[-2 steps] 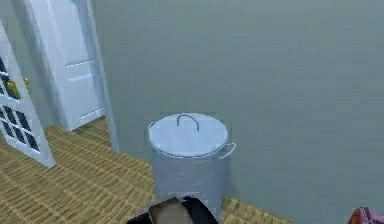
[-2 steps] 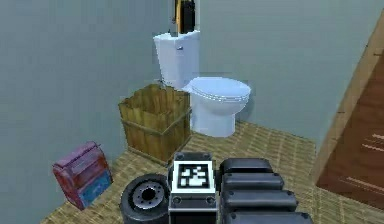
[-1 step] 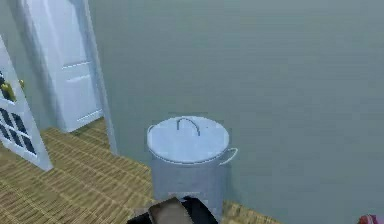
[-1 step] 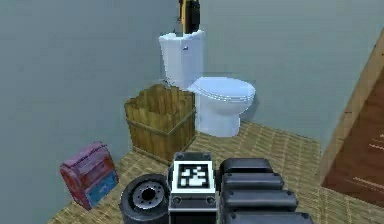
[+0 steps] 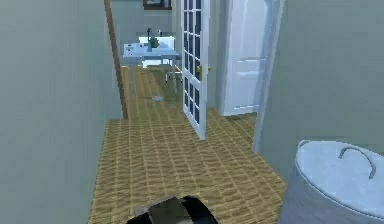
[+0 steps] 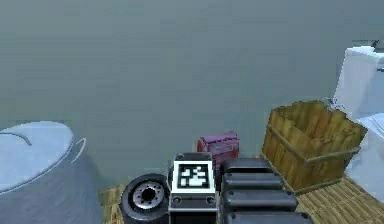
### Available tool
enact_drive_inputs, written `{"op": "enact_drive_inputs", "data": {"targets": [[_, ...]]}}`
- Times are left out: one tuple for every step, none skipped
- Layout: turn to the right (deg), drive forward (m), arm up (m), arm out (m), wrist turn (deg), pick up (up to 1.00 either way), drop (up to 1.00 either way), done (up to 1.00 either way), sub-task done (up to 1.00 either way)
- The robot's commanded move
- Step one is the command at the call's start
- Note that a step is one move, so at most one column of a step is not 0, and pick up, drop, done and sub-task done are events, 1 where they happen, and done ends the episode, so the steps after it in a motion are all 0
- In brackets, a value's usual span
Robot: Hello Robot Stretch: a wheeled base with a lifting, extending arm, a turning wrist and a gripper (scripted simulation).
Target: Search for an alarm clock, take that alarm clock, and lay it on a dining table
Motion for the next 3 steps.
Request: {"op": "enact_drive_inputs", "data": {"targets": [[-15.0, 0.0, 0.0, 0.0, 0.0, 0.0, 0.0, 0.0, 0.0], [0.0, 1.0, 0.0, 0.0, 0.0, 0.0, 0.0, 0.0, 0.0], [0.0, 1.0, 0.0, 0.0, 0.0, 0.0, 0.0, 0.0, 0.0]]}}
